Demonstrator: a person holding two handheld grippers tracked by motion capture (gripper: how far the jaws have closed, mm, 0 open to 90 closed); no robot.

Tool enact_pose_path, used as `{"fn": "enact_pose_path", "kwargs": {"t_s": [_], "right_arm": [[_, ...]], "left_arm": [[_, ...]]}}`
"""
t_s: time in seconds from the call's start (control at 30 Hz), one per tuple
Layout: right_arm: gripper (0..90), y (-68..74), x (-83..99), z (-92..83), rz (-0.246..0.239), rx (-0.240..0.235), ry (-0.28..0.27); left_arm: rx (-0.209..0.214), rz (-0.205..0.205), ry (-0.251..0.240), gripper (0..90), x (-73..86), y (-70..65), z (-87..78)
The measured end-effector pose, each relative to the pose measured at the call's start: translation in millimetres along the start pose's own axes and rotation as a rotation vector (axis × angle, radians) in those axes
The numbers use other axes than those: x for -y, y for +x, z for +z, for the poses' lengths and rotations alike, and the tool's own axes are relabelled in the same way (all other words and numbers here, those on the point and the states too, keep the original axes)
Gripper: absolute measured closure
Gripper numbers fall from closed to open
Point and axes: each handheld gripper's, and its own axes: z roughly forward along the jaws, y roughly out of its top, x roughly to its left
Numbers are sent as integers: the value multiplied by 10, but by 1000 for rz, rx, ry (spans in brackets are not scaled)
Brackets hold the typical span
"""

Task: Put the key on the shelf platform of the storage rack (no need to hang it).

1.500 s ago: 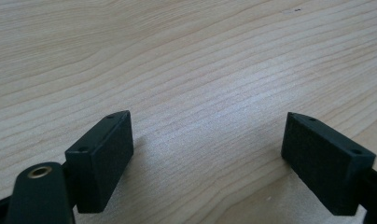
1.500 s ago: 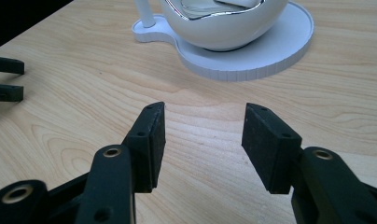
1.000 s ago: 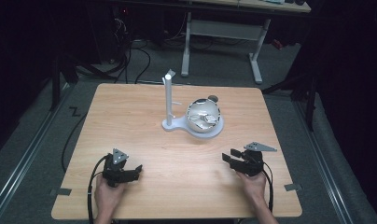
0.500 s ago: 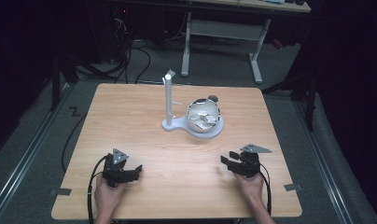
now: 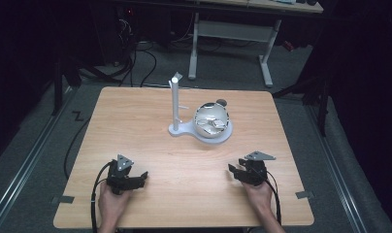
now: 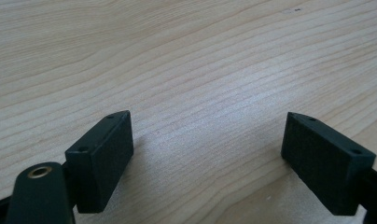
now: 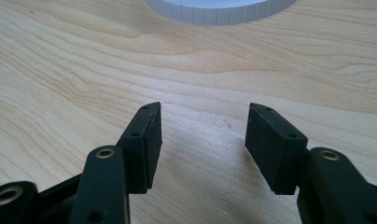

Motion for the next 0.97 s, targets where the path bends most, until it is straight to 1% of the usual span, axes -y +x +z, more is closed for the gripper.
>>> {"fn": "enact_pose_path", "kwargs": {"t_s": [0.07,0.17,0.33,0.37,0.47,0.5,0.57,0.97], "right_arm": [[458,4,9,12,-5,5,5],[454,6,31,24,2,5,10],[451,20,50,24,-10,20,4],[448,29,50,26,-23,26,6],[429,79,50,39,-92,53,18],[424,87,52,39,-98,51,20],[417,84,52,38,-96,46,21],[411,89,54,38,-91,53,22]], "left_arm": [[-2,-4,0,170,1,-2,-1],[1,0,0,170,0,0,0],[-2,-3,1,170,1,-2,-1],[-1,-2,0,170,1,-1,-2],[-1,-3,0,170,1,0,-3],[-1,-2,1,170,1,0,-3],[-1,-5,0,170,0,0,-3],[-1,-3,1,170,0,1,-3]]}}
